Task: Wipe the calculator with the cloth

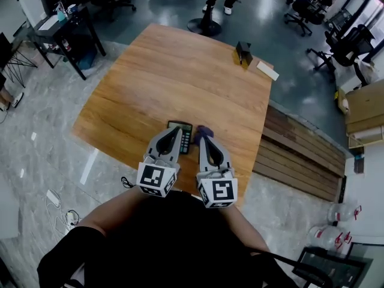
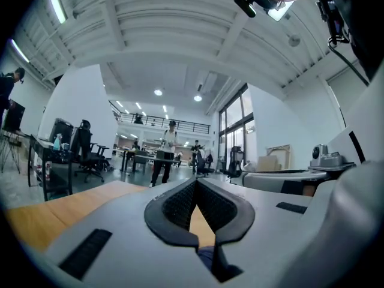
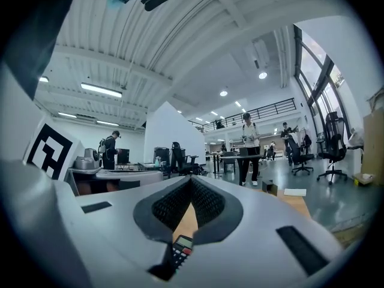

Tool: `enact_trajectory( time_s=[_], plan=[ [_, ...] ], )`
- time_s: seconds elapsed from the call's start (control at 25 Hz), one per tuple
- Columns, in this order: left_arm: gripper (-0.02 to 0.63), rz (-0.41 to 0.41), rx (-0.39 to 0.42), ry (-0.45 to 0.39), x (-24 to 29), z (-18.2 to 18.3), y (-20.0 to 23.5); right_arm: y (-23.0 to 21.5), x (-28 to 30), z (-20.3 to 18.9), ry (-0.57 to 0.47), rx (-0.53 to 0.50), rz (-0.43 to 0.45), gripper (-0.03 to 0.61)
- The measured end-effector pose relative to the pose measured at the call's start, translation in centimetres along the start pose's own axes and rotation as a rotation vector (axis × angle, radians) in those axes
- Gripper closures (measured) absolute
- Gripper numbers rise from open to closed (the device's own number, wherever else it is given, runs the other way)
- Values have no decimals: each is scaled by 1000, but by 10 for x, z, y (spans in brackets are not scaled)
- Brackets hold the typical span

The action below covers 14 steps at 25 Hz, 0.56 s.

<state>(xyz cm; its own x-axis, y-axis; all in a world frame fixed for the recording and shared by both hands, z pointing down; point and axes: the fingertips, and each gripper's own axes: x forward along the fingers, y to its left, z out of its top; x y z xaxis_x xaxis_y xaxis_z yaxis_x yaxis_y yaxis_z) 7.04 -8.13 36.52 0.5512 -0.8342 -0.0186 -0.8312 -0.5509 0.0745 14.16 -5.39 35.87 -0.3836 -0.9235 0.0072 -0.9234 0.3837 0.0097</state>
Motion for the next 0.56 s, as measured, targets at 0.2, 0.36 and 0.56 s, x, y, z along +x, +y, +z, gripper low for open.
enact_trajectory(
  time_s=[0.2,0.36,0.56],
  plan=[
    [606,6,4,-8,0,-3,-12,-4,-4,-1,-15,-11,12,563],
    [606,34,-2,13,-1,-9,-15,-9,-6,-6,-2,1,14,563],
    [606,48,-11,23,2,-12,-15,-13,-6,-8,2,8,19,563]
  ],
)
